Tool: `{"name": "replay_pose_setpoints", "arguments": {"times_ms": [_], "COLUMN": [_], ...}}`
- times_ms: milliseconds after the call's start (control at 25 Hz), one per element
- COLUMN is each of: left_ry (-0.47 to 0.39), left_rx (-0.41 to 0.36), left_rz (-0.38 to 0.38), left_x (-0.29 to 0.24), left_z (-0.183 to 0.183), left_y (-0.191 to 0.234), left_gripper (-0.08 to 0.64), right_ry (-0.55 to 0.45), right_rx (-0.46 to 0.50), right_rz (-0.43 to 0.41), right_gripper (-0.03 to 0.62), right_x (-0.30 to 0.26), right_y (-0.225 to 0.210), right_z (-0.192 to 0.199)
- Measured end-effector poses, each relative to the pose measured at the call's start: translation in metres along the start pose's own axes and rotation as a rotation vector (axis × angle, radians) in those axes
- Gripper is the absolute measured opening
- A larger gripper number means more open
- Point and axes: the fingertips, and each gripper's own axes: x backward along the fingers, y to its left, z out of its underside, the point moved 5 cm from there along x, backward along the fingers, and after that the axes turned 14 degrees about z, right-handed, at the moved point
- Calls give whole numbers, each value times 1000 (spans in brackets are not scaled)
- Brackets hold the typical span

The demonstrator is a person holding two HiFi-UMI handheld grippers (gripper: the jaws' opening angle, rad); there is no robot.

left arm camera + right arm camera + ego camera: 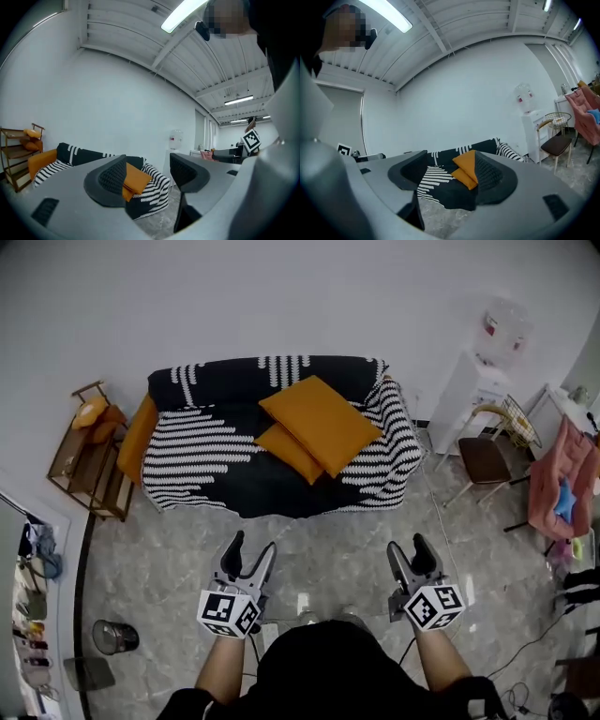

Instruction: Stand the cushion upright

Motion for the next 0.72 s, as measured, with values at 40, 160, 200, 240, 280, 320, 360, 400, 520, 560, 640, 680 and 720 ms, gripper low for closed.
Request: {"name": "replay_pose_setpoints", "arguments": {"times_ms": [40,160,200,240,280,320,360,400,520,560,640,680,720], "left_ry": [2,4,5,8,12,14,14,13,13,16,25,28,29], "left_rx": [4,0,-5,-8,-9,-9,-9,-10,-18,-19,-22,-24,-28], "left_rz": [-5,-17,-21,-25,-29,-33,-38,-42,-62,-70,-81,-86,-91], "left_x": [-1,-12,-16,-21,-25,-29,-32,-36,-49,-54,-66,-74,-83], "left_z": [1,1,1,1,0,0,-1,-2,-5,-5,-6,-8,-10], "left_y": [5,19,23,27,31,35,39,44,62,68,83,90,99], "left_gripper": [308,308,308,308,308,308,308,308,308,308,308,308,308], "right_ry": [7,19,21,25,29,34,38,42,56,58,57,55,54], "right_rx": [-1,-5,-2,1,1,0,-1,-1,3,2,1,1,1], "right_rz": [-3,-9,-13,-18,-26,-36,-47,-58,-83,-88,-93,-93,-93], "right_gripper": [316,316,316,316,316,314,313,313,313,313,313,313,313], "right_x": [-8,-35,-43,-51,-60,-69,-79,-90,-126,-137,-159,-172,-186], "right_y": [3,10,12,14,16,19,21,24,30,32,32,31,29], "right_z": [2,3,4,5,6,7,8,9,11,11,9,7,5]}}
